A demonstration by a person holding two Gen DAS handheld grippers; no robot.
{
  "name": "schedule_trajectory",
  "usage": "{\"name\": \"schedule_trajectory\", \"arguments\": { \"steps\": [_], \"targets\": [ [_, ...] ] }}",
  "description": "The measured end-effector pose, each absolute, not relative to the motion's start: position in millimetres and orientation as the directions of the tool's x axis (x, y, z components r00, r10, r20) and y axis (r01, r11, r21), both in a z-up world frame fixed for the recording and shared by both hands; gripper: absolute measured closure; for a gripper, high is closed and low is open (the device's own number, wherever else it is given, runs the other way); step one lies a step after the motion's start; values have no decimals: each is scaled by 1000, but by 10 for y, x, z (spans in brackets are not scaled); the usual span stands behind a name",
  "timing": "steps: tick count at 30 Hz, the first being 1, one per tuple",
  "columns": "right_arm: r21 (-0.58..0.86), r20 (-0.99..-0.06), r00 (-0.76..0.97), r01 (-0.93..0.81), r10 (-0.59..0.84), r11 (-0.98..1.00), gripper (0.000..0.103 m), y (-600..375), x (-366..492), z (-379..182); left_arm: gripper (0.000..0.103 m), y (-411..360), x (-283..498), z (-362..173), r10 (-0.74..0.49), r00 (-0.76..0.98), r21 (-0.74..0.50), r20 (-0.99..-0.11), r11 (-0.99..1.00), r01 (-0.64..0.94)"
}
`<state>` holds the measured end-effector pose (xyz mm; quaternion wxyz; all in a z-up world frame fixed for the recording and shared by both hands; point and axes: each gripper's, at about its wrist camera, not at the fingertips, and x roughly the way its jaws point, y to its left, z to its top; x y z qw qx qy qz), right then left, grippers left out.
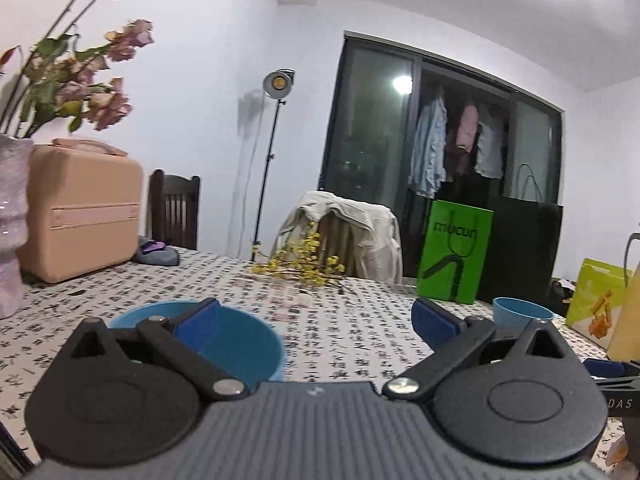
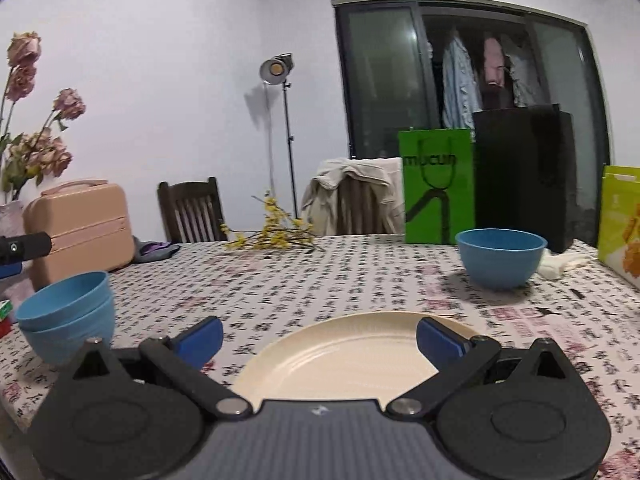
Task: Organize plates and bowls
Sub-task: 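Pull both open grippers back up from the stacked blue bowls, then move both open grippers to the blue bowl beside the green bag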
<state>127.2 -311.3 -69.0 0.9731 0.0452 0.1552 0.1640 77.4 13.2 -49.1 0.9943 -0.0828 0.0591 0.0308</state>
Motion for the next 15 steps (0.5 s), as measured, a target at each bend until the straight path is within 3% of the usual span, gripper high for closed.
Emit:
{"name": "schedule_trajectory", "arguments": {
  "steps": [15],
  "targets": [
    [138,-270,930,-220,250,966,0,-3589,1382,-596,0,-367,1096,-435,-90,987,-125,-136,989,73]
  ]
}}
